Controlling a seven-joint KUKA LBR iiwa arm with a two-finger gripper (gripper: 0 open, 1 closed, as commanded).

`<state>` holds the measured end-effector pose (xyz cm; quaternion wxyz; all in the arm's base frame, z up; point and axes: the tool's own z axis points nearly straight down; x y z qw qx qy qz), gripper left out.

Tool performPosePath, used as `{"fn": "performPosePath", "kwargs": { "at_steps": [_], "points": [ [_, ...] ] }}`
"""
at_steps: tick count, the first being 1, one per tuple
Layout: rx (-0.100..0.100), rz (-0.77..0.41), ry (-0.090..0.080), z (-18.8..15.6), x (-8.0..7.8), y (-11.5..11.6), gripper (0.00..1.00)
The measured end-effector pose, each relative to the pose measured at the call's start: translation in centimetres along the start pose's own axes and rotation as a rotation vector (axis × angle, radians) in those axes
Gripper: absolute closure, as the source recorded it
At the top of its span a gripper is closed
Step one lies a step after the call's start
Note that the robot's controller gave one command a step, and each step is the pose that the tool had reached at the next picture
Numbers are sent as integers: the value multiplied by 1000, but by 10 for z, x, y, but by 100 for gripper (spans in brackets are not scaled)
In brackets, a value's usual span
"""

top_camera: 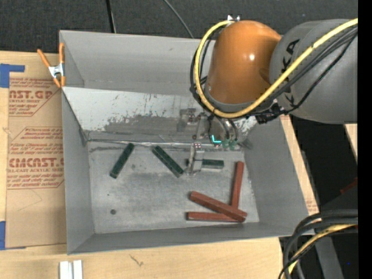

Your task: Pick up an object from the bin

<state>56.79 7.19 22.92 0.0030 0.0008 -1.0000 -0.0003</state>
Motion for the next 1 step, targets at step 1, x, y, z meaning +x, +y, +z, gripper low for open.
{"fn": "performPosePath", "kwargs": {
  "at_steps": [1],
  "points": [
    [-1, 1, -8, -4, -1, 0, 0]
  ]
}}
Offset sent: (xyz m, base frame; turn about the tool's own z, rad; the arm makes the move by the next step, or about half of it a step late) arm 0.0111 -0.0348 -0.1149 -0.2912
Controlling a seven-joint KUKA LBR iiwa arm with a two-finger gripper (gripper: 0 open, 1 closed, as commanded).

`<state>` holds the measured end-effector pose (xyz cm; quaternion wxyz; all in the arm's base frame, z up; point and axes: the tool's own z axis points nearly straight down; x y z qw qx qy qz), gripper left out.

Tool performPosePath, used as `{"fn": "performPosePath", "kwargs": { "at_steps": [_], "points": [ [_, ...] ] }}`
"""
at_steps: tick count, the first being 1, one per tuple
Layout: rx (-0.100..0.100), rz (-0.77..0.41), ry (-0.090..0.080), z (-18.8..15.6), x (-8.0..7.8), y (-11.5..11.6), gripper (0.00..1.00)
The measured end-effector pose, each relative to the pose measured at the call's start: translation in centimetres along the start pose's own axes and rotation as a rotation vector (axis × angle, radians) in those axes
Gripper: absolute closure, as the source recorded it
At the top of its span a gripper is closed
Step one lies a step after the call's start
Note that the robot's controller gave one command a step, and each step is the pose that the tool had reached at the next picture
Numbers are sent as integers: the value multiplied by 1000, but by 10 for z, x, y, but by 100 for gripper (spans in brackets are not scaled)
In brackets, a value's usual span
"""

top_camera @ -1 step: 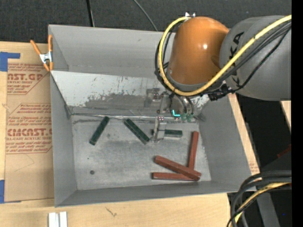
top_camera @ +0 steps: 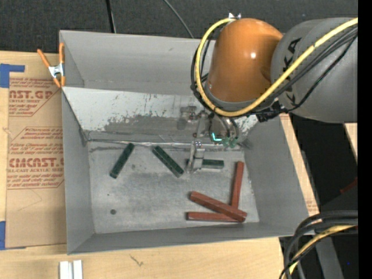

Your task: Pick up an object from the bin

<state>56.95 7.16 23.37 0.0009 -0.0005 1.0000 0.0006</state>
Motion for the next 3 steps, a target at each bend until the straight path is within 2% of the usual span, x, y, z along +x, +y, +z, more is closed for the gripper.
{"fn": "performPosePath", "kwargs": {
  "at_steps": [1, 2, 3],
  "points": [
    [0, -72, -7, 25, -4, -7, 0],
    [1, -144, -5, 92, -5, -32, 0],
    [1, -322, -3, 162, 23, -70, 100]
  ]
}}
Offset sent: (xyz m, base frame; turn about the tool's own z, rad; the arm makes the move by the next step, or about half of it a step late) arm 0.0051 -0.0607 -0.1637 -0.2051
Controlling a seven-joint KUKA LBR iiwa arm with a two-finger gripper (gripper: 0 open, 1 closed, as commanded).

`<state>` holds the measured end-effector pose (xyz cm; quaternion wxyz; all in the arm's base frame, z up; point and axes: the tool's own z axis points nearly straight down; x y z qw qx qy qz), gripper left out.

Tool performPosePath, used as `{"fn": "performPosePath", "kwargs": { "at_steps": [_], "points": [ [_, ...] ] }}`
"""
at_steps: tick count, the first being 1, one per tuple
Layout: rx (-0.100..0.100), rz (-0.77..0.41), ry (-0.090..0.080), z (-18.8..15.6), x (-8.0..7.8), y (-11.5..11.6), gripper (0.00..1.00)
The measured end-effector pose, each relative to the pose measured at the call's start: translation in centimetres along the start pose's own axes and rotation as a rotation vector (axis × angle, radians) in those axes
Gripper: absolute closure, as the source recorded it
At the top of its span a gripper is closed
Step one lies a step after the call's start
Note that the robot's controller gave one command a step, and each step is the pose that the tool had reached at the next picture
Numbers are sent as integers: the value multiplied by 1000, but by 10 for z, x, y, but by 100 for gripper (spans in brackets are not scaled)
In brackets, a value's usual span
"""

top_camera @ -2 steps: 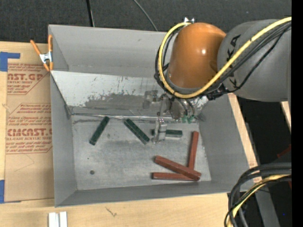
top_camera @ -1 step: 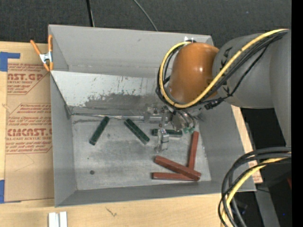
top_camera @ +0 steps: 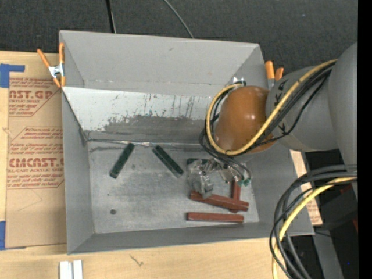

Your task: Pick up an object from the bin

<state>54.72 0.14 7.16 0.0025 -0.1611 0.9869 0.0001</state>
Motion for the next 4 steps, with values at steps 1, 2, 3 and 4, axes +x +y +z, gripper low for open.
{"fn": "performPosePath", "kwargs": {
  "at_steps": [1, 2, 3, 4],
  "points": [
    [0, 0, 0, 0, 0, 0, 100],
    [-1, -316, 1, 2, -22, -10, 0],
    [-3, -315, 2, 2, -22, -9, 0],
    [-2, -223, 1, 2, -51, 23, 100]
  ]
}}
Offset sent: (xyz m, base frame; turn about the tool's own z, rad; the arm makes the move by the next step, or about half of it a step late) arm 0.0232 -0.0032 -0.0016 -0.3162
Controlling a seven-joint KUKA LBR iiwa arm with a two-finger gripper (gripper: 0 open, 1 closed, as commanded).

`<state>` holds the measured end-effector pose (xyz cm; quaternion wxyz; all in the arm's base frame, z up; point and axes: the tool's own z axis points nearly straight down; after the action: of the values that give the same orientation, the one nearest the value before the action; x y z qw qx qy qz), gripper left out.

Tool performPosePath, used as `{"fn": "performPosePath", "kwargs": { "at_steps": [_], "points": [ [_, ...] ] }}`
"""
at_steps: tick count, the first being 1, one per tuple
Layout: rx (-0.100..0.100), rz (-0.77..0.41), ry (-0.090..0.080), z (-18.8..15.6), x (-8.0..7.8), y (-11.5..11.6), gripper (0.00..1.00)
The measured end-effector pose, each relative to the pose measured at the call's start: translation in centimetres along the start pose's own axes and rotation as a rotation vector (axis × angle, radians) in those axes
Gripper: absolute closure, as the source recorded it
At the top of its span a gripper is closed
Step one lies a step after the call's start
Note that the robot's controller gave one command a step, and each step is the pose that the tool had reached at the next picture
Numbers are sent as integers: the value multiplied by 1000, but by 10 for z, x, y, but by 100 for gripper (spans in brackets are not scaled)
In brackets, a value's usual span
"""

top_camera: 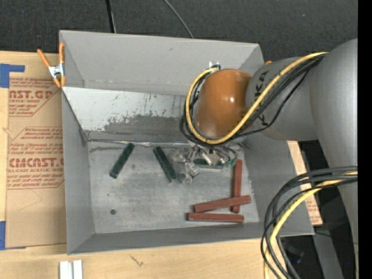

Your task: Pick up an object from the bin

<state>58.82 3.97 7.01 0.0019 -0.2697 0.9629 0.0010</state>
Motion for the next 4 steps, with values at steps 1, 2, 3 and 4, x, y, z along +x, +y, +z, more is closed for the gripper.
{"fn": "performPosePath", "kwargs": {
  "at_steps": [1, 2, 3, 4],
  "points": [
    [0, 0, 1, 0, 0, 0, 0],
    [0, 1, 1, 0, 0, 0, 0],
    [0, 169, -1, -2, -32, 49, 100],
    [0, 169, -1, -2, -32, 49, 100]
  ]
}}
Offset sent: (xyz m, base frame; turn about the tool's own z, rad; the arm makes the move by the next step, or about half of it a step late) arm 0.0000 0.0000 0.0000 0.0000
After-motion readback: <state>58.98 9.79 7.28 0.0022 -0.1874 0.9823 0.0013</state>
